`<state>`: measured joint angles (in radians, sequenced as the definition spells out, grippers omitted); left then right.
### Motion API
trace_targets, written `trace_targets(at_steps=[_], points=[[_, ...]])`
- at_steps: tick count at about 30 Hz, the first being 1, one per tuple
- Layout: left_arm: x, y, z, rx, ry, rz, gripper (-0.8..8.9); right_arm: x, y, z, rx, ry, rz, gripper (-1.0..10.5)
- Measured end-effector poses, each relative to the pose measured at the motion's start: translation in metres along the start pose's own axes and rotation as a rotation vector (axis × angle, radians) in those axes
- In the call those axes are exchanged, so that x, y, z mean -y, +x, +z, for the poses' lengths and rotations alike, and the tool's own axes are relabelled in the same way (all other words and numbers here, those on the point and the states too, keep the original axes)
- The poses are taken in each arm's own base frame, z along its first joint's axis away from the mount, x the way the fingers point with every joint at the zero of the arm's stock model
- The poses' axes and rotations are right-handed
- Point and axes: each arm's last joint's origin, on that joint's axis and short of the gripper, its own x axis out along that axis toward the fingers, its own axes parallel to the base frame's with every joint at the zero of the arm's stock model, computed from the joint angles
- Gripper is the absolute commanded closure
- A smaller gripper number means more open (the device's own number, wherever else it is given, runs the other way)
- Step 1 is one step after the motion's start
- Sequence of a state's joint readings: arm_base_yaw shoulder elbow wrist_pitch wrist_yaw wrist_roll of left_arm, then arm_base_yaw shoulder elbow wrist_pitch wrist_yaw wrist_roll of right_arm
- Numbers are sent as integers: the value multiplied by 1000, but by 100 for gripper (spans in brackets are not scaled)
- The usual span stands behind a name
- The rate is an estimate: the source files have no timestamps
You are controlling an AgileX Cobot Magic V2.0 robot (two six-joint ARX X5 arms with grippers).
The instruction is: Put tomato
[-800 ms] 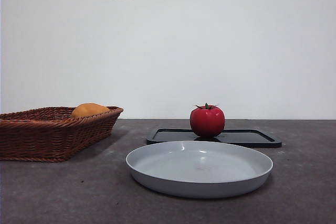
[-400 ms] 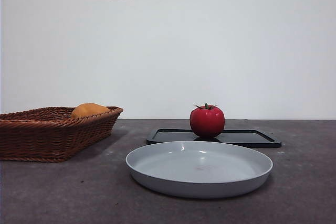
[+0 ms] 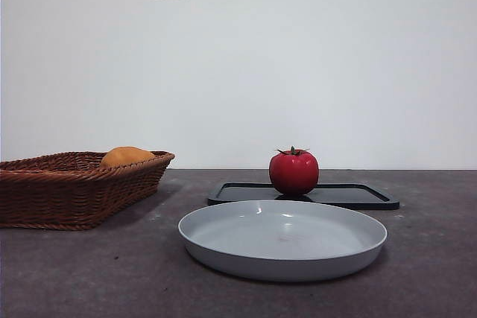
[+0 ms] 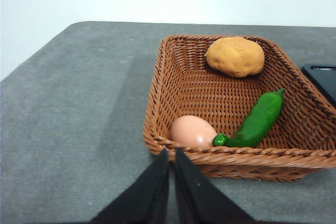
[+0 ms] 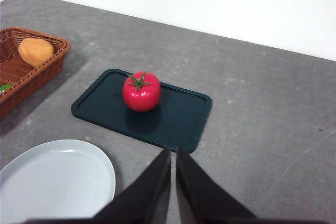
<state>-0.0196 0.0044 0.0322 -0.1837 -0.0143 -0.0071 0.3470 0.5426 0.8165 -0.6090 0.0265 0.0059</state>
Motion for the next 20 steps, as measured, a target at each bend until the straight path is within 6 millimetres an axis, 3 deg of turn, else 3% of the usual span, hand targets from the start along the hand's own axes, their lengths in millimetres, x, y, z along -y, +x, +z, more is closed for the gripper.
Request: trace_targets(at_steps=[20], points=[[0, 0, 0, 0, 8, -2, 794, 0, 0, 0, 0, 0, 0, 940]])
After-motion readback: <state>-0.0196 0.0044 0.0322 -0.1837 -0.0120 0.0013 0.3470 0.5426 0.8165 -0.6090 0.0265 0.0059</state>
